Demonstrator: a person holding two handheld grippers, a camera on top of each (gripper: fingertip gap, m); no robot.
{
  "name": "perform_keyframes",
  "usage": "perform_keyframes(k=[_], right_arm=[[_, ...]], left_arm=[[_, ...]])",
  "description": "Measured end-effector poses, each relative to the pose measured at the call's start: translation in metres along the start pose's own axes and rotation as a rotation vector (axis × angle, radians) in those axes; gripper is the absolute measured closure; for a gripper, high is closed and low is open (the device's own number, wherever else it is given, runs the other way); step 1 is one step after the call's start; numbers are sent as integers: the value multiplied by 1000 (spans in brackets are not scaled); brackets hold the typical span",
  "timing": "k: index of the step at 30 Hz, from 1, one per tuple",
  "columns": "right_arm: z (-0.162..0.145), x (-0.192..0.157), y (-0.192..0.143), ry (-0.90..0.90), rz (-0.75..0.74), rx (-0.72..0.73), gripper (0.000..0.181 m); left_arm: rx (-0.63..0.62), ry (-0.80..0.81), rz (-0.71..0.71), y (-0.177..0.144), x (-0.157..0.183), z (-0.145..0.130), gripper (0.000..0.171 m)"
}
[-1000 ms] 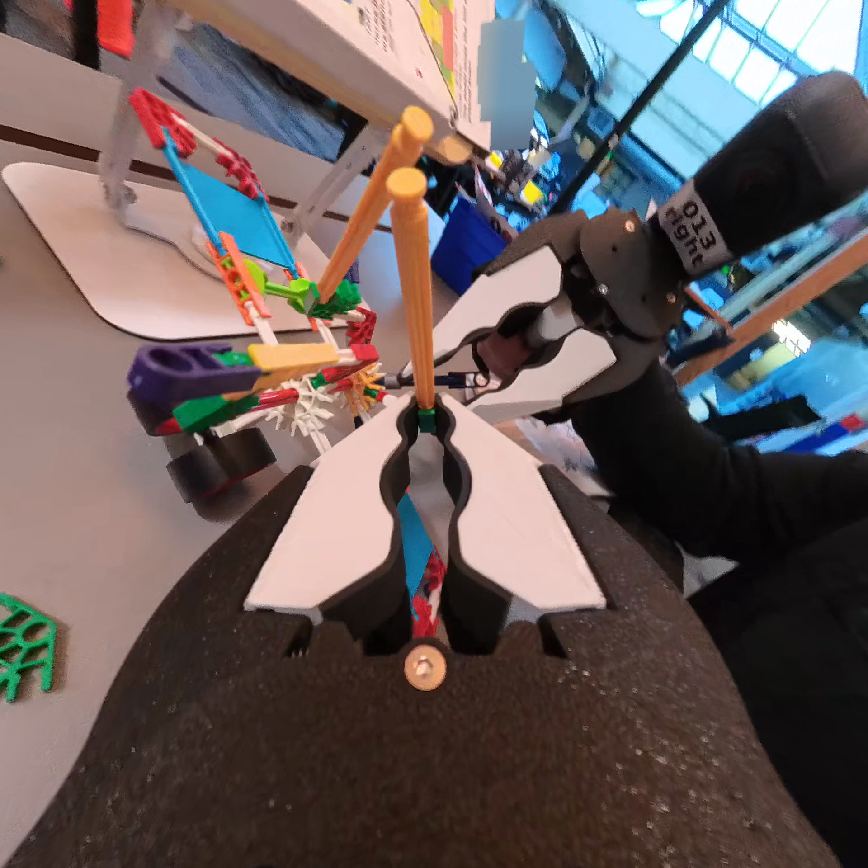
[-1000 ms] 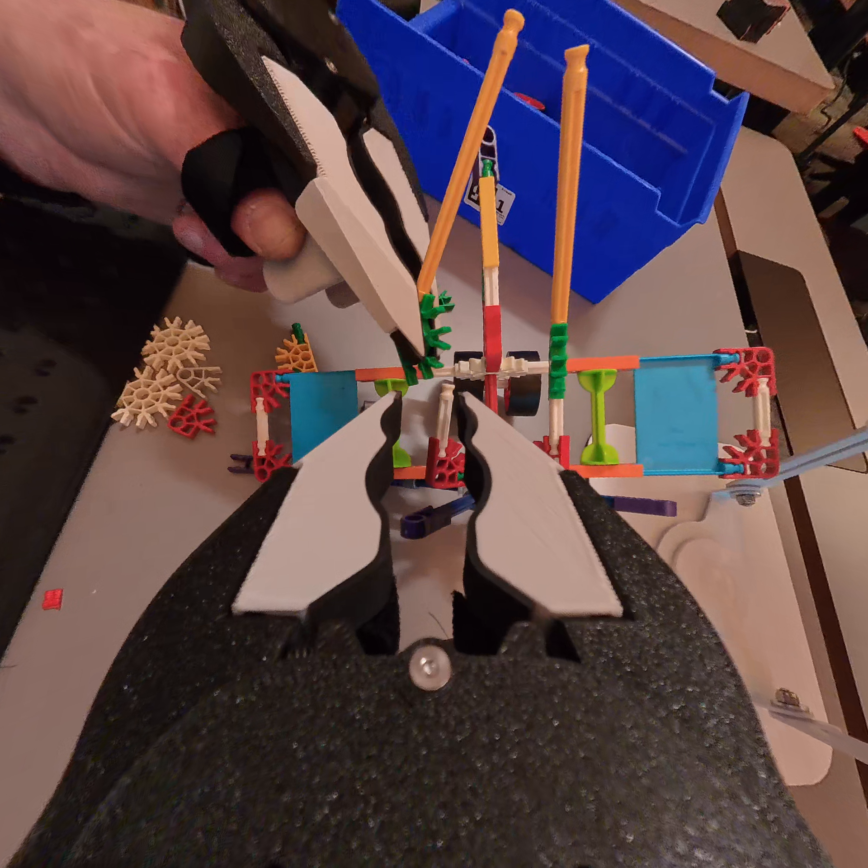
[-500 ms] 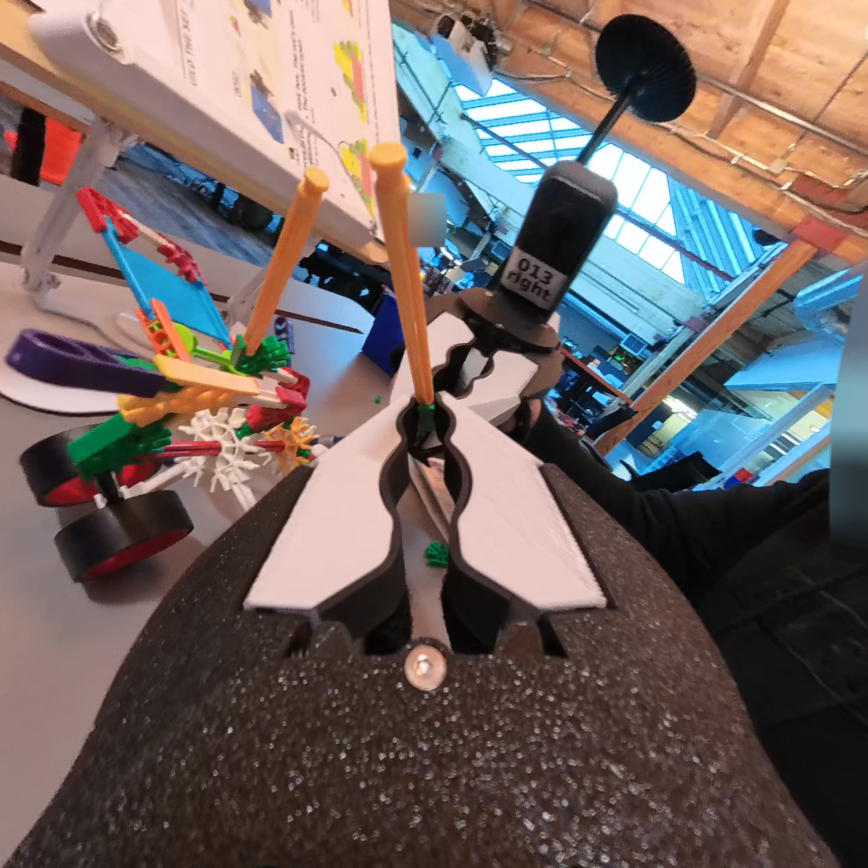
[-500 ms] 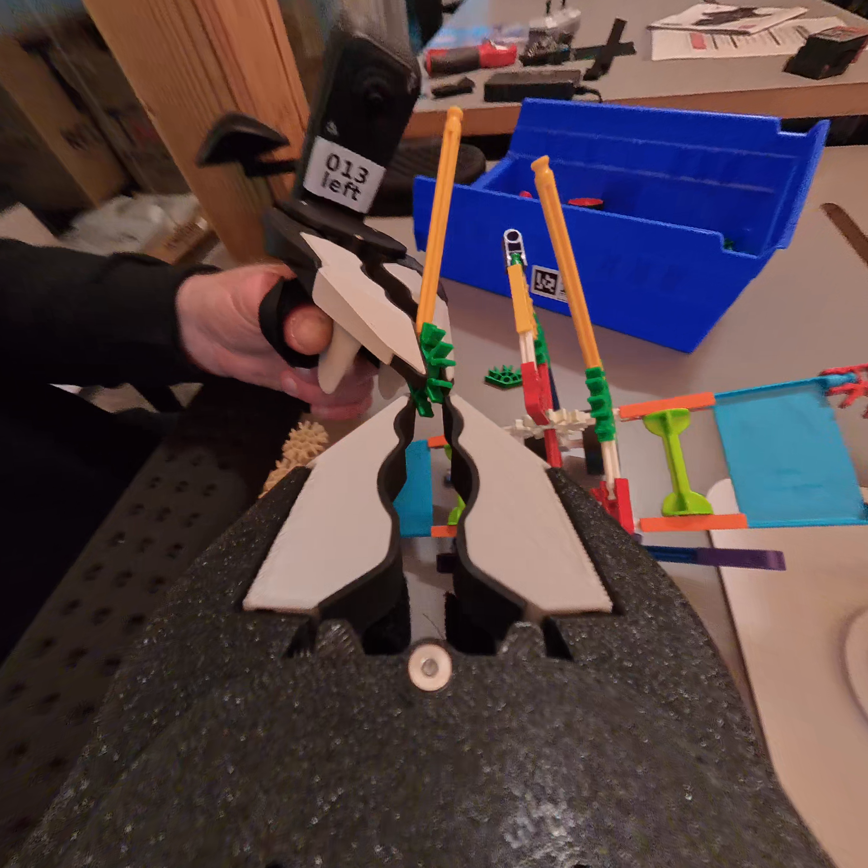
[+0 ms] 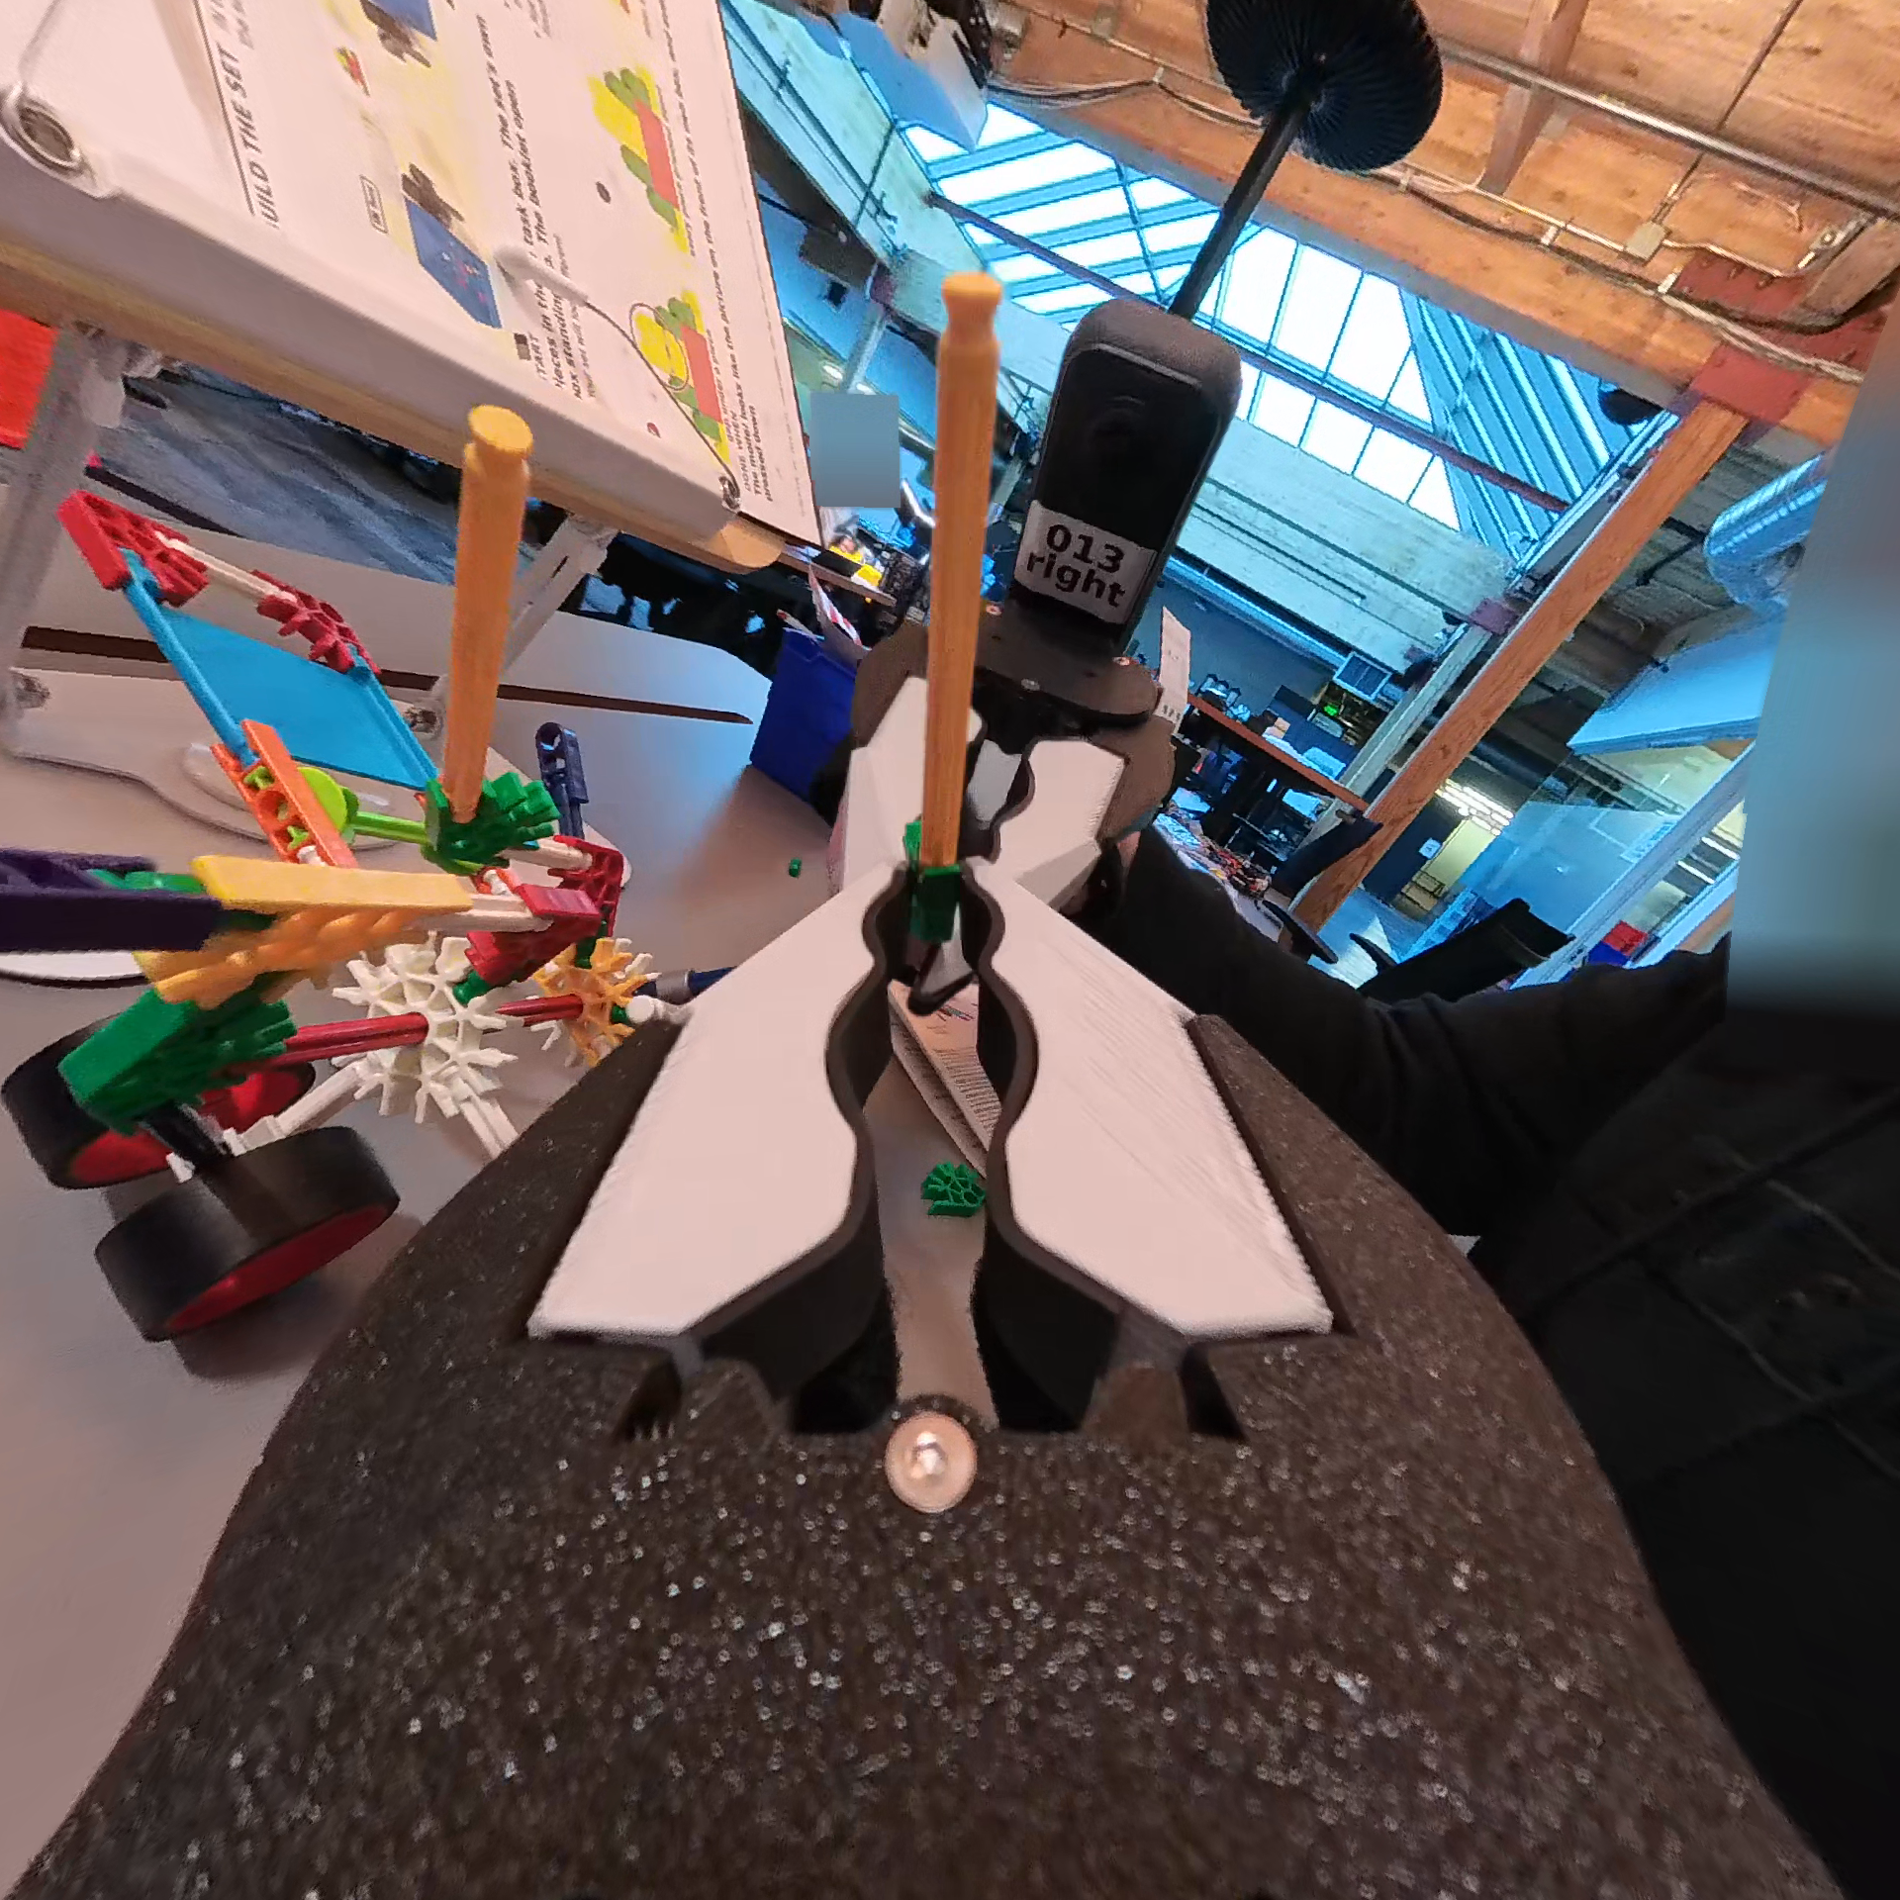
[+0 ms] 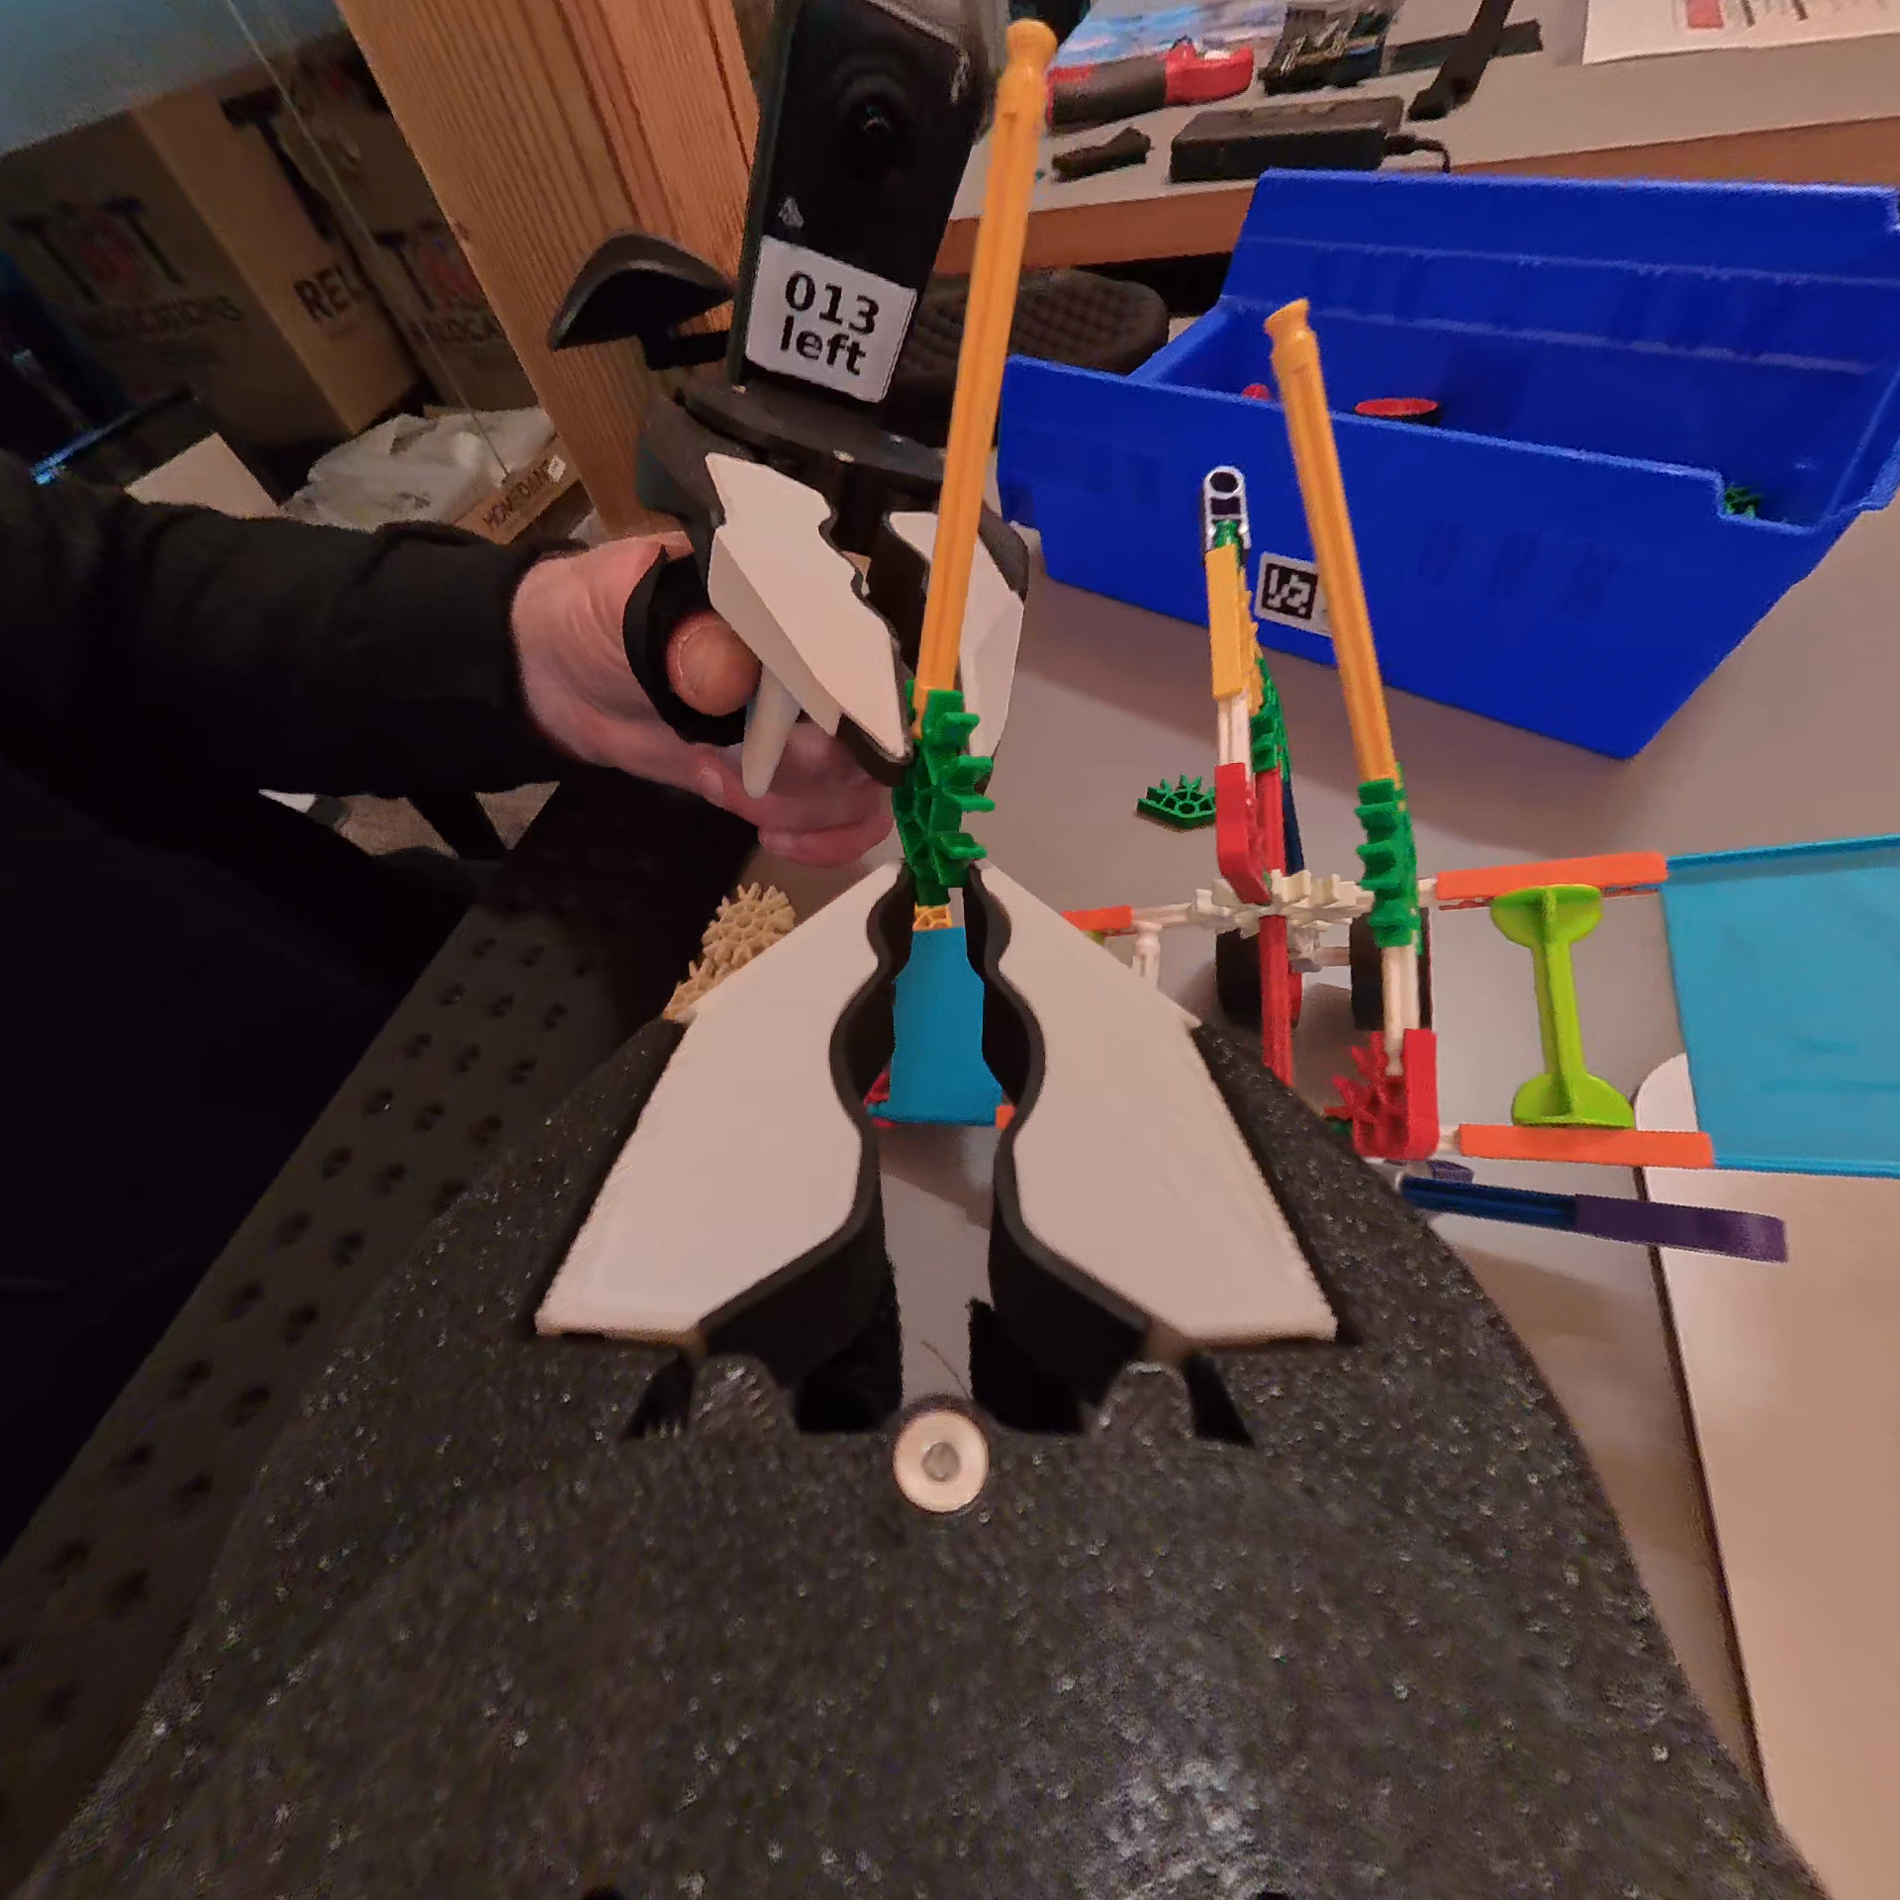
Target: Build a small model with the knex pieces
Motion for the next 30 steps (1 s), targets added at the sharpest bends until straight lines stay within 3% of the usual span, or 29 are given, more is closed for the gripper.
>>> perform_keyframes(k=[10, 30], right_arm=[[-17, -8, 4, -16, 16, -142, 173], [2, 10, -6, 90, -47, -1, 173]], left_arm=[[-19, 61, 5, -1, 8, -1, 165], [106, -35, 102, -15, -10, 7, 166]])
Point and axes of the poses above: each gripper's, where its closed fingertips meet, y out along the fingers, z out of its top, x = y × z across the jaws, the point moved 2 cm from there along -y, back along the fingers, and after that the axes turned 1 degree about z, right-handed, at the moved point
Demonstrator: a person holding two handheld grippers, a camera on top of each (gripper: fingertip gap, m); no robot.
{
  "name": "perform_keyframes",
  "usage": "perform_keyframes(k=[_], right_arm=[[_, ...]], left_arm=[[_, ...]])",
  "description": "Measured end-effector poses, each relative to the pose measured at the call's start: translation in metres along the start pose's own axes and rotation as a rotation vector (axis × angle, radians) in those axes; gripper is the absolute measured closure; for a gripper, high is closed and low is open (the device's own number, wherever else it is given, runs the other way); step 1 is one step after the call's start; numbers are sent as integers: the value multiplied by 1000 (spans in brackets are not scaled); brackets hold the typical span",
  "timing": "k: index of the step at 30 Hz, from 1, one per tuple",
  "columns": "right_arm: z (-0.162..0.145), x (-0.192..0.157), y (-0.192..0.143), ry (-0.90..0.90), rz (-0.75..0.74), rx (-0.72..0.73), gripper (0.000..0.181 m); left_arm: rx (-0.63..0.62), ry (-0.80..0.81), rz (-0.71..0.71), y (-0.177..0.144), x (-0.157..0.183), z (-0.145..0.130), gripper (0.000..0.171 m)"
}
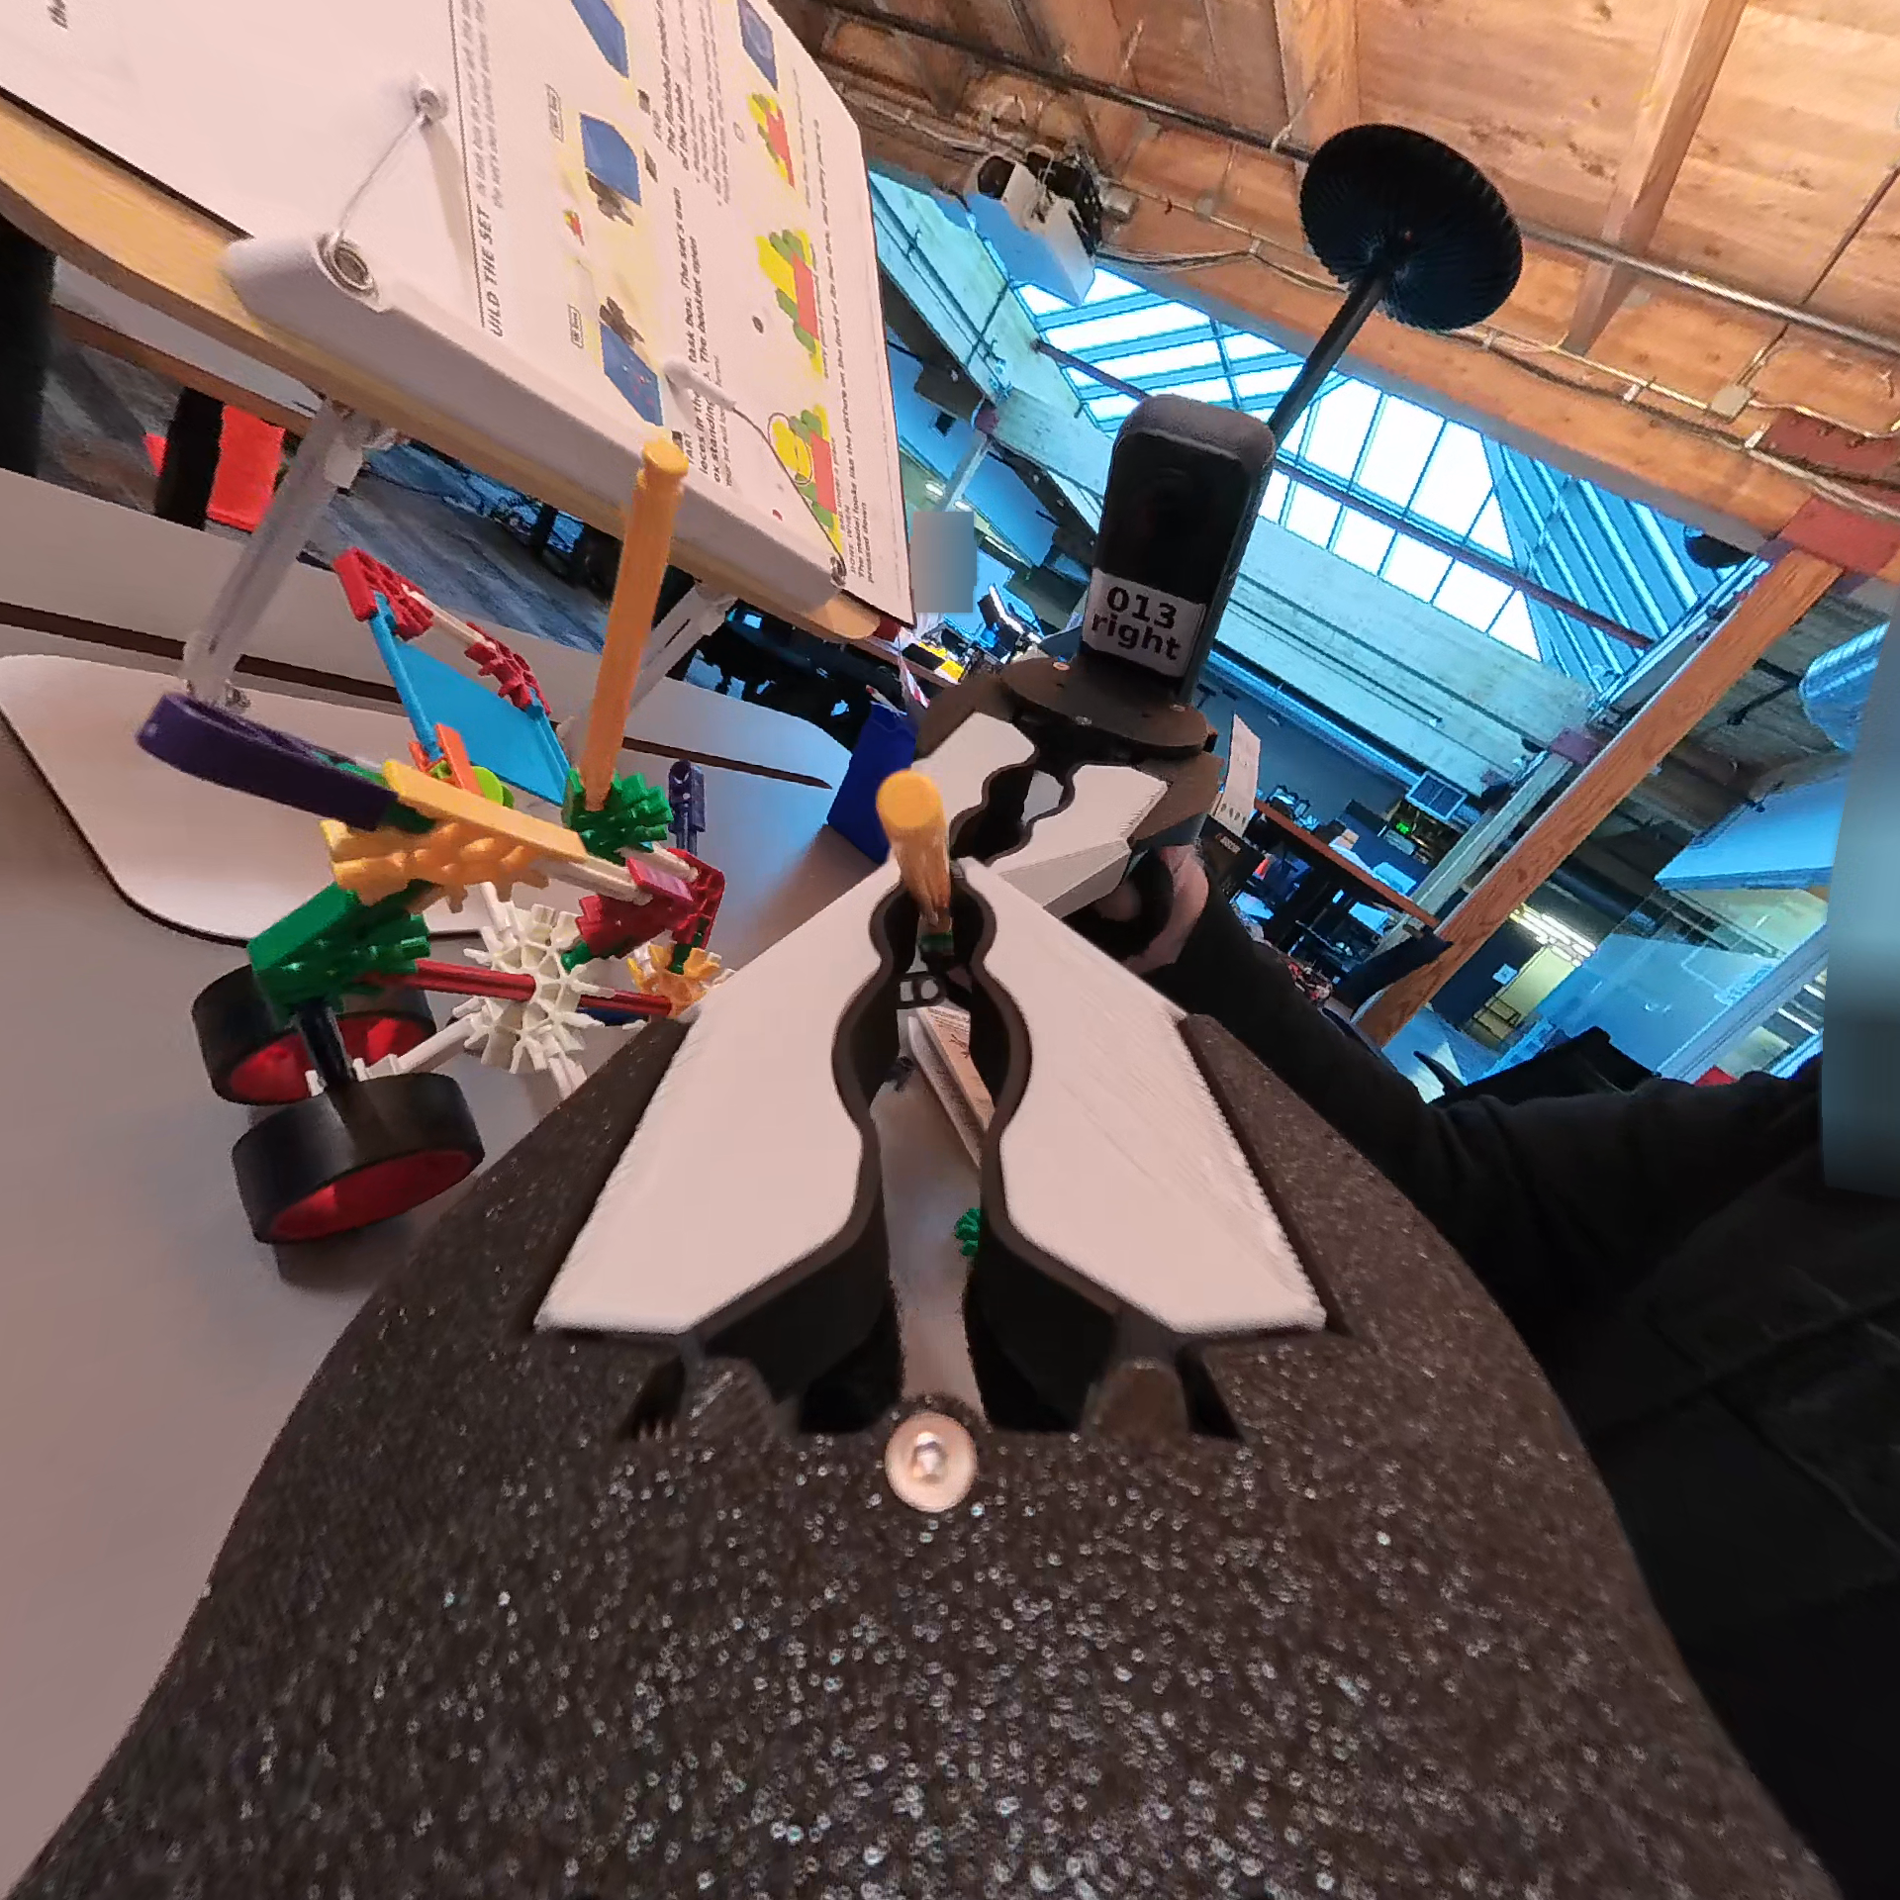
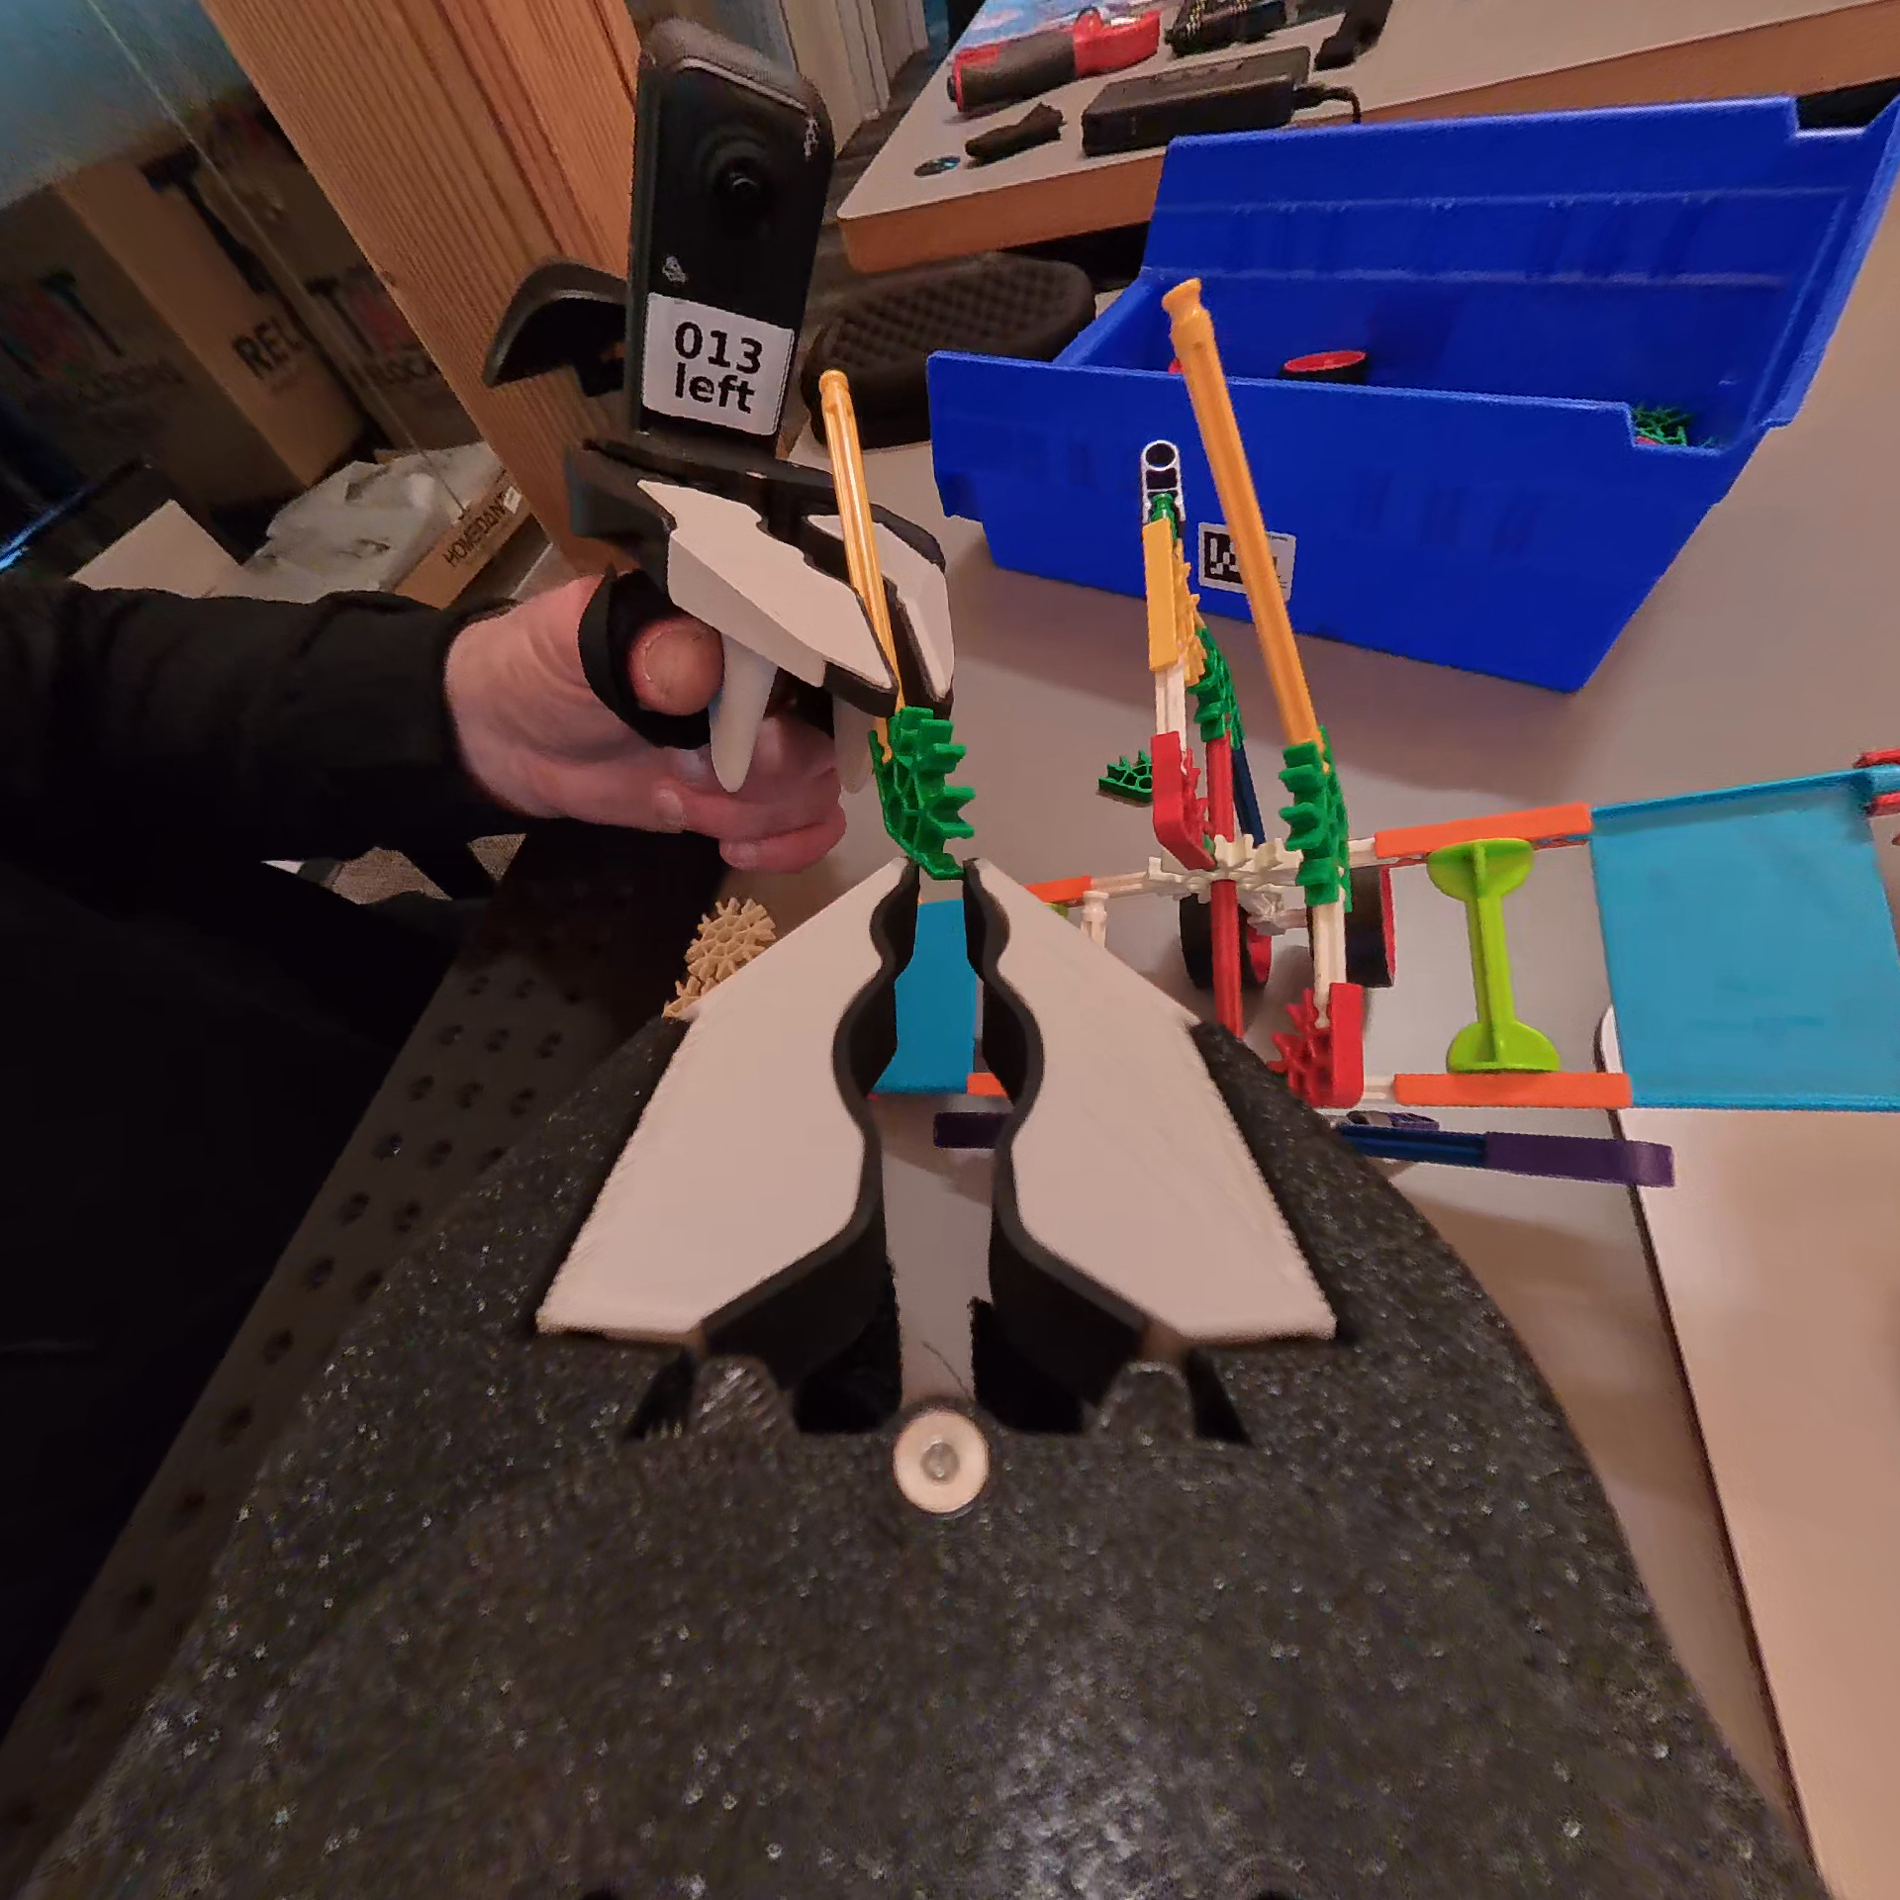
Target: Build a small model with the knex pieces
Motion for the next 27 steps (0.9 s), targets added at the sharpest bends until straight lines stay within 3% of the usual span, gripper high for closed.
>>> perform_keyframes(k=[9, 15, 27], right_arm=[[-3, 6, -5, 3, -17, -14, 166], [-15, 17, 1, -45, -109, -97, 163], [-22, 24, 12, -194, -247, -181, 156]], left_arm=[[-65, -14, 50, -4, -13, -3, 166], [-175, 31, 119, -7, -28, -12, 166], [-231, 69, 144, -9, -42, -16, 167]])
Point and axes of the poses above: each gripper's, where its closed fingertips meet, y out along the fingers, z out of its top, x = y × z across the jaws, the point moved 2 cm from there along -y, back along the fingers, and after that the axes turned 1 degree about z, right-handed, at the moved point
